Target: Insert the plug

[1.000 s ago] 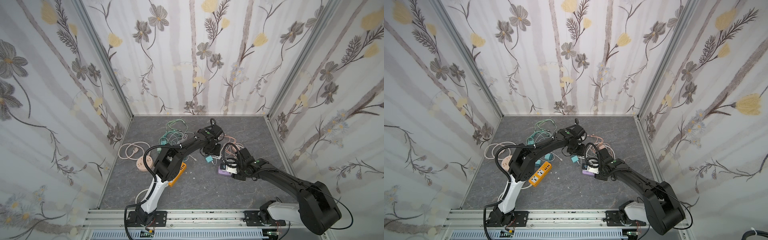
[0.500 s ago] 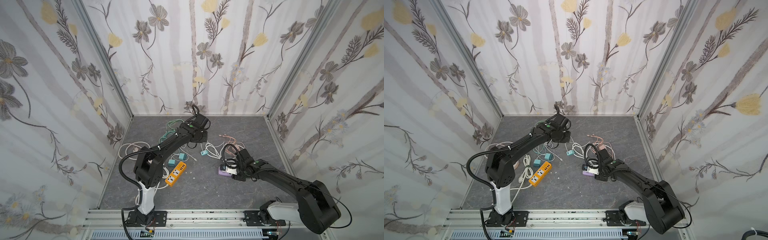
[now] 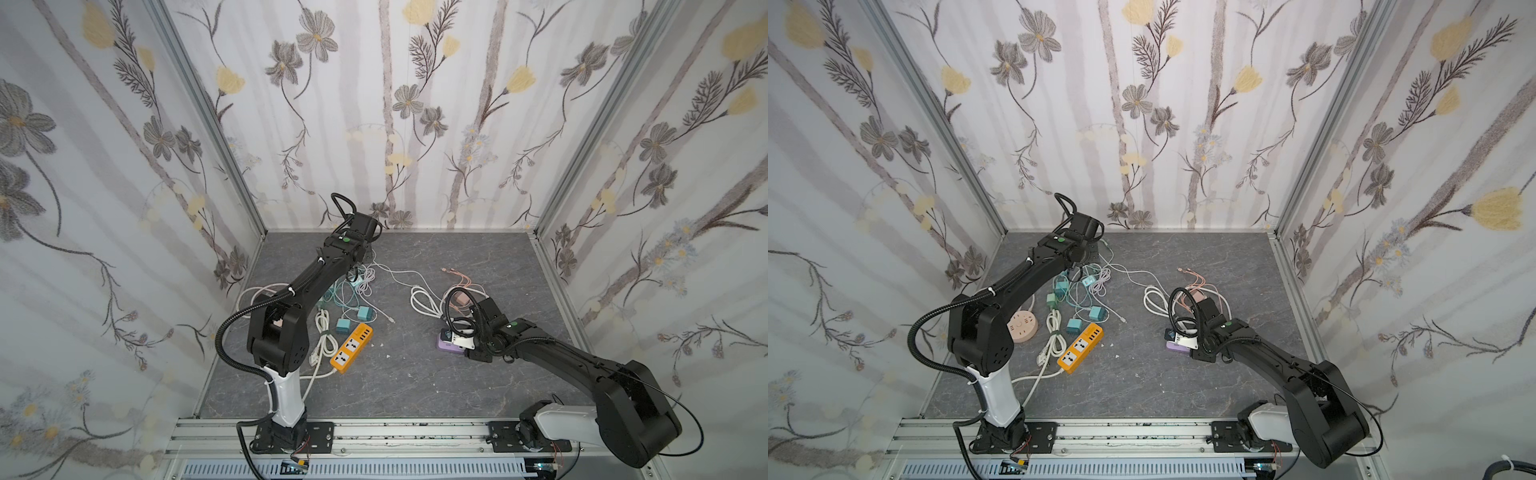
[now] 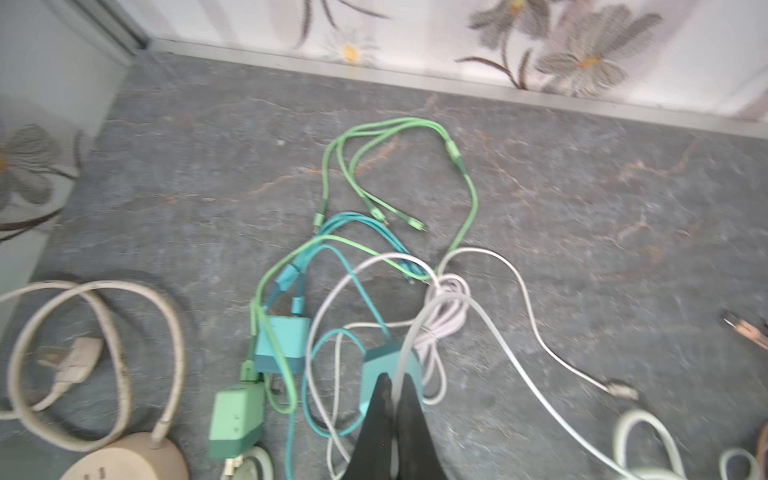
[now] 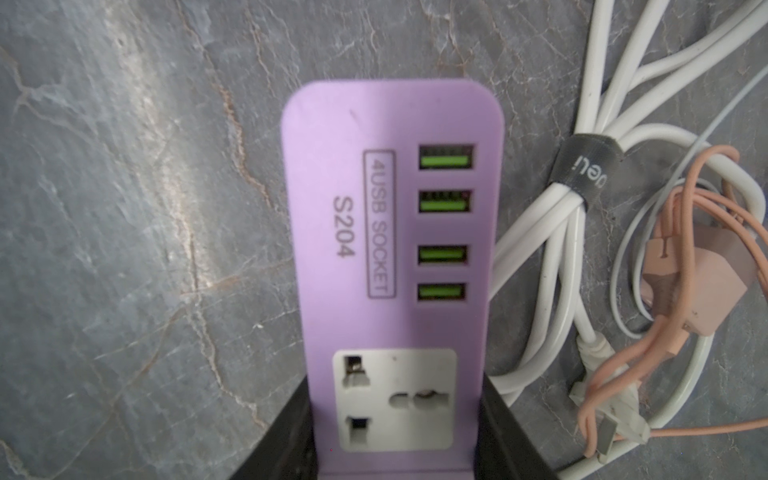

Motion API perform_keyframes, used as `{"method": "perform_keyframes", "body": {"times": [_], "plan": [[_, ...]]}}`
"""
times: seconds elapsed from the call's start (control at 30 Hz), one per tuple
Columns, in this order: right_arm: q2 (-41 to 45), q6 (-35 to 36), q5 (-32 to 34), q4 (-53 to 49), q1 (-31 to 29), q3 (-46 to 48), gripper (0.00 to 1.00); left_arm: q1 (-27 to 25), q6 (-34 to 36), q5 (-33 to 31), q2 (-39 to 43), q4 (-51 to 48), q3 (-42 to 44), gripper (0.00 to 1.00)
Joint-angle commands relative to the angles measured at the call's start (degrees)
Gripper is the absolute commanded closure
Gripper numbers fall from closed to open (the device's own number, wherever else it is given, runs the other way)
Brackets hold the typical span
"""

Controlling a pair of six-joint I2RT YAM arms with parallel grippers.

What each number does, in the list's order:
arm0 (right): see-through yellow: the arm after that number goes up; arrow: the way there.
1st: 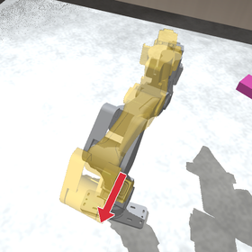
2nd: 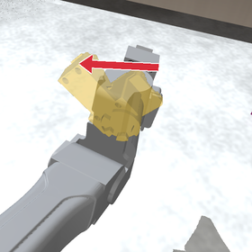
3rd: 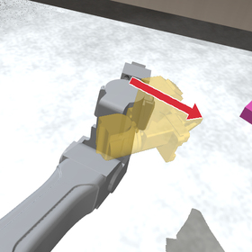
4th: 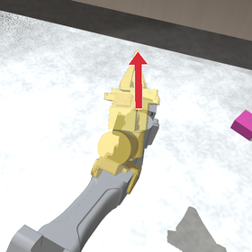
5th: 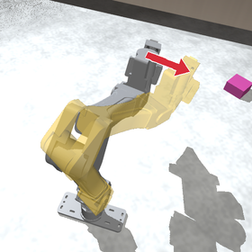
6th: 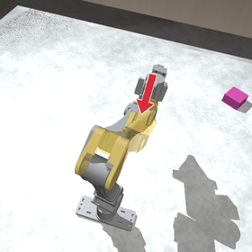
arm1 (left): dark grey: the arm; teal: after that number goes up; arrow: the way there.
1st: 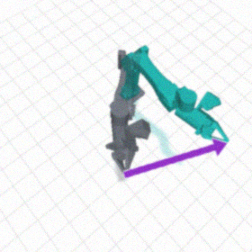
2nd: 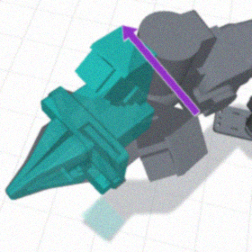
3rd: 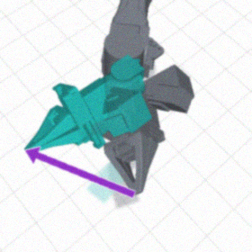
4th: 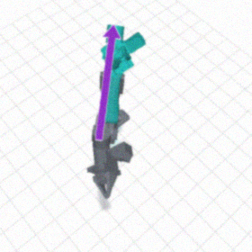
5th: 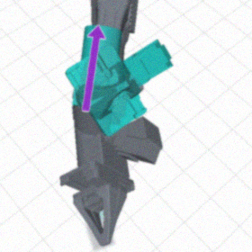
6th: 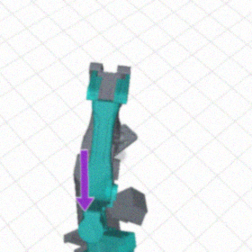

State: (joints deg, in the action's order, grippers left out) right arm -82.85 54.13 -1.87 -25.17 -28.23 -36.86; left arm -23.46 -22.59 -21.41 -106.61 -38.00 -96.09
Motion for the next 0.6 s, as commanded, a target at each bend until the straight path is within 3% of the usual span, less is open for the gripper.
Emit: {"method": "perform_keyframes", "body": {"times": [0.0,0.27,0.43,0.5,0.57], "plan": [[-0.1,0.5,0.1,1.5,0.0,-0.1,0.56,2.7,0.1,-7.7,1.8,0.0,1.3,1.00],[-0.3,0.7,-0.7,1.3,-0.2,-0.6,0.56,9.3,-0.4,-9.2,2.9,-0.3,5.0,1.00],[0.8,0.7,-3.8,1.8,-2.9,-1.0,0.57,9.1,0.3,-4.8,1.6,-1.3,4.2,1.00],[0.7,1.1,-4.4,2.8,-4.9,-0.8,0.57,8.4,0.5,-4.2,0.4,-2.8,3.0,0.94],[0.1,1.4,-5.0,3.5,-7.0,-0.8,0.57,7.4,1.7,-2.1,-0.4,-4.1,1.5,0.82]]}}
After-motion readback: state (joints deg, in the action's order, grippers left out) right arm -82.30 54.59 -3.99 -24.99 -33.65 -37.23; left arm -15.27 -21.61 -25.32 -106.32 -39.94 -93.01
